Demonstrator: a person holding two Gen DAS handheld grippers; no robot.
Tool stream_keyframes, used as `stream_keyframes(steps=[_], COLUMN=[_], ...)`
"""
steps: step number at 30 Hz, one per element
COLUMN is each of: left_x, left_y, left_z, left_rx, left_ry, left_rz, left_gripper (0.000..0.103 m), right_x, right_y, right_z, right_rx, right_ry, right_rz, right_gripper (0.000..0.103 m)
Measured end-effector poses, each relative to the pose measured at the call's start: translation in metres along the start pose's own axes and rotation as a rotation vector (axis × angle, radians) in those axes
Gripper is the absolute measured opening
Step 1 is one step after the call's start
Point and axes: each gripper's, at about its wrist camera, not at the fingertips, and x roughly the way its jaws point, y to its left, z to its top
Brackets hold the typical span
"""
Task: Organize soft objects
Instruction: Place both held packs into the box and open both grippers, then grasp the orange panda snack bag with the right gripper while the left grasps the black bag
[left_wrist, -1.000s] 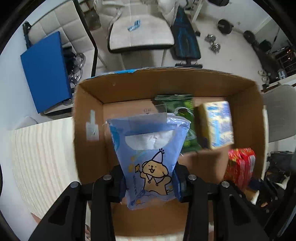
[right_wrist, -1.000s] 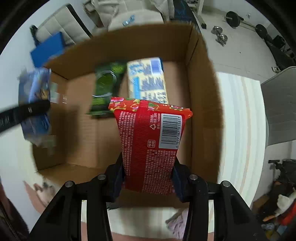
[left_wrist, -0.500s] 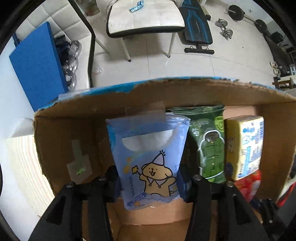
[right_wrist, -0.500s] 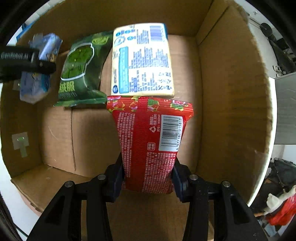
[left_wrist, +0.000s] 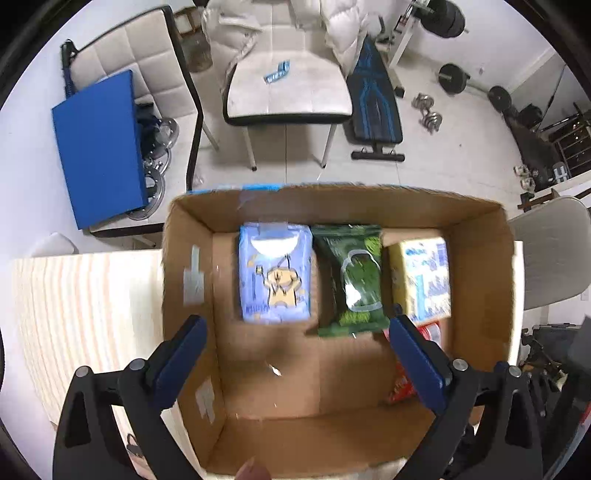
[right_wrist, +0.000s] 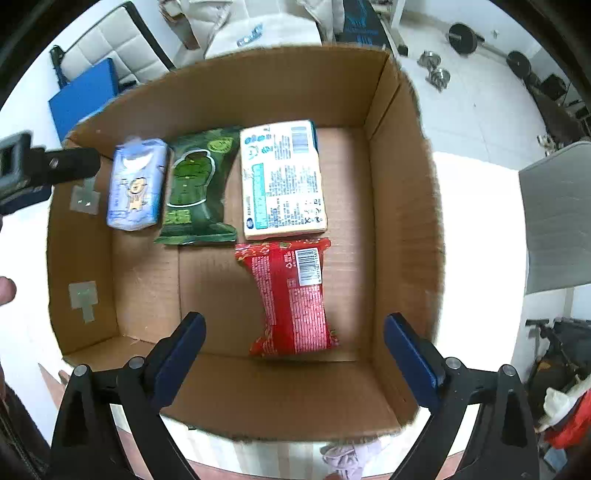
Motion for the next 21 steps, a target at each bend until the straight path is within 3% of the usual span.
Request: stream_keyframes(steps=[1,10,21], left_x=[-0.008,-0.075,-0.107], left_y=[-0.001,-0.008,-0.003], left_z=[-0.009,-0.083,-0.133], left_rx=[-0.001,0.006,-0.051], left_ry=[-0.016,-0.176,-0.198], left_rz=[0.005,0.093,0.086], left_gripper=[0.101,0.101,0.101], right_x=[-0.006,-0.056,-0.108], right_y=[0.001,0.009,0.018], right_z=[-0.004,-0.04,-0.083], right_rx=[-0.001,-0.01,-0.025], right_ry=[-0.014,-0.147,-0.248], right_rz=[0.0,-0.022,0.003], right_gripper=[0.103,0.103,0.103])
